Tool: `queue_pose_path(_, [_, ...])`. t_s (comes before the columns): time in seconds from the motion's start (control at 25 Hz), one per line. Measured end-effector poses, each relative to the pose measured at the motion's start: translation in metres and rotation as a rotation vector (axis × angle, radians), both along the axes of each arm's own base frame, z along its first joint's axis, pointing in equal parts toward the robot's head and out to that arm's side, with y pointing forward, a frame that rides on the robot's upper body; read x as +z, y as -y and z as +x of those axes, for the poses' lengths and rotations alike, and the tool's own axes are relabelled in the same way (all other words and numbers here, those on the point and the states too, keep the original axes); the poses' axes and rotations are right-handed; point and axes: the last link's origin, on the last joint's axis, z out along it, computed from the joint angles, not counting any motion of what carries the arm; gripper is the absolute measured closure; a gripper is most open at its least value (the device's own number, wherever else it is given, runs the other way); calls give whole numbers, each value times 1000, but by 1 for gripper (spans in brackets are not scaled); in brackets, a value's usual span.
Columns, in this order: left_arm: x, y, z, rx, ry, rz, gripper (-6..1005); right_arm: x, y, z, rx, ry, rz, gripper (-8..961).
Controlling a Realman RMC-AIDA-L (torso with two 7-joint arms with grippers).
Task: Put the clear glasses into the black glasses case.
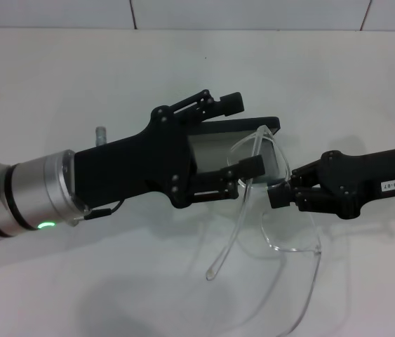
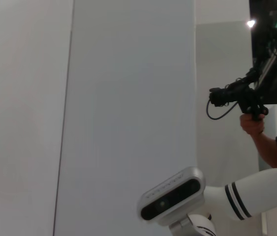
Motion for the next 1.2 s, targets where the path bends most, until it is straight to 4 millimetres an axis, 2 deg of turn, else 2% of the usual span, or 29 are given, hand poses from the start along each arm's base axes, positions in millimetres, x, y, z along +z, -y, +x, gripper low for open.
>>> queue_pose_path(0.4, [1,-4,4,13,17,-4,159,-4,2,-1,-12,1,-22,845])
queue_pose_path(0.8, [-8,-5,1,43,-16,-6,162,-7,-5,-17,-41,-10,-74,846])
queue_pose_path(1.0, [-10,-7,0,53,-26,0,162,-10,-1,-26,-26,-32,-140,846])
queue_pose_path(1.2, [-10,-7,0,53,-28,7,162,-10,1,-26,-35,-38,-161,846])
